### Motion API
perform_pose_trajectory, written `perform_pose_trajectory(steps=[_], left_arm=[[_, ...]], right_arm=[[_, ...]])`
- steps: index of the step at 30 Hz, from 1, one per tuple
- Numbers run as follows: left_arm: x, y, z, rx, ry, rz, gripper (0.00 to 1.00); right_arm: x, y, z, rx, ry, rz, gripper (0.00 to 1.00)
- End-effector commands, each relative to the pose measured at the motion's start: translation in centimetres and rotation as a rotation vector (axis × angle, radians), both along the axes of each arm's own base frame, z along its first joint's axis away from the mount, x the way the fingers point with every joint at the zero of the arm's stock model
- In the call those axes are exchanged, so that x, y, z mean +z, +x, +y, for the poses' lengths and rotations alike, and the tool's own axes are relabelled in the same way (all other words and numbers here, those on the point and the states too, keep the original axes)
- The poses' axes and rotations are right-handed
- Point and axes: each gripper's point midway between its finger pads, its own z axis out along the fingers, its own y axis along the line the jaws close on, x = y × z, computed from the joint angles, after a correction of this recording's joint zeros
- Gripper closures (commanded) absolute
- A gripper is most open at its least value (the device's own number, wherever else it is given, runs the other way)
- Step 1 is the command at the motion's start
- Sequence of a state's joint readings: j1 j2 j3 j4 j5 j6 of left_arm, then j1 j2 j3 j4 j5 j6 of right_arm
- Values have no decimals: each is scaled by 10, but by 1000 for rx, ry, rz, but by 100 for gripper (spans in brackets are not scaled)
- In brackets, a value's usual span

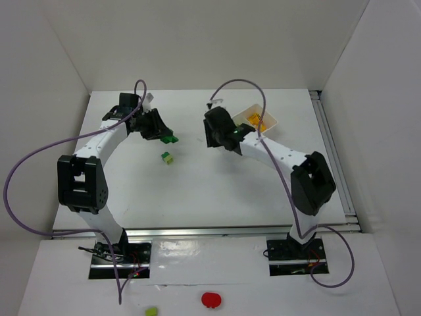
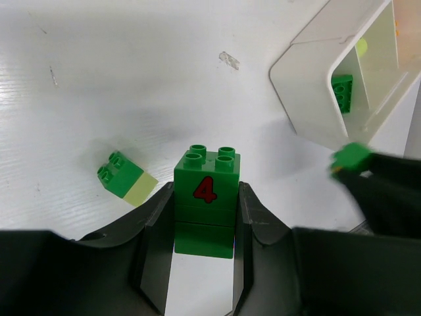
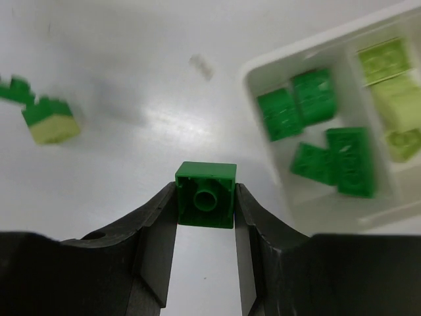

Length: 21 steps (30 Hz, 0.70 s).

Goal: Sort the legos into containers by color

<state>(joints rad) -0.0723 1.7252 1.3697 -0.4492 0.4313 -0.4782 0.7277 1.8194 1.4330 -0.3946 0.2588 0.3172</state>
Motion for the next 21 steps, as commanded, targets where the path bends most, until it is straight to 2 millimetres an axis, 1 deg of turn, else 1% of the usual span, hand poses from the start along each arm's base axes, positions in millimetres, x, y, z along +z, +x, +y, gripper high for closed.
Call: perform_pose_trajectory(steps=[1,3,4,5,6,7,8,9,10,11,12,13,14,15,16,17,18,19,21], left_arm=[[10,-2,-4,-15,-43,-15,100],[10,-3,-10,-42,-74,-11,100],[10,-4,-12,-61,-79,-17,100],[7,-6,-16,-87,-96,-8,100],[3,-8,-21,-104,-104,5,100],[4,-9,-22,-116,-106,1,100],[1,-11,-28,-142,-112,7,100],[1,-12,-29,-148,-119,7,100],[-3,-14,-35,-172,-123,15,100],[-2,-15,-36,-178,-131,15,100],[-7,-17,-41,-202,-134,24,100],[-10,-16,-41,-201,-134,33,100],[-12,-17,-44,-203,-120,33,100],[-15,-15,-42,-198,-102,38,100],[-23,-19,-45,-201,-88,66,100],[-24,-18,-45,-201,-54,61,100],[-32,-19,-43,-192,-41,84,100],[-33,-21,-47,-199,-32,84,100],[-42,-21,-50,-203,-23,105,100]], right_arm=[[34,31,-49,-175,-4,-126,80],[33,39,-58,-213,3,-117,78],[29,44,-66,-232,-4,-110,78],[28,45,-65,-238,-2,-103,78],[19,49,-71,-251,-15,-88,77],[19,54,-74,-263,-14,-91,77],[15,55,-73,-270,-12,-82,77],[10,60,-76,-287,-11,-75,76],[9,62,-73,-280,-6,-70,73],[8,66,-76,-297,0,-68,68],[4,66,-76,-297,-6,-61,61],[4,69,-74,-297,-4,-63,45],[3,72,-71,-290,2,-60,38],[7,73,-68,-284,13,-63,33],[7,73,-68,-284,13,-63,27],[10,73,-68,-284,14,-64,24],[10,74,-70,-294,6,-70,21],[15,74,-70,-294,13,-78,20],[29,72,-78,-317,13,-111,20]])
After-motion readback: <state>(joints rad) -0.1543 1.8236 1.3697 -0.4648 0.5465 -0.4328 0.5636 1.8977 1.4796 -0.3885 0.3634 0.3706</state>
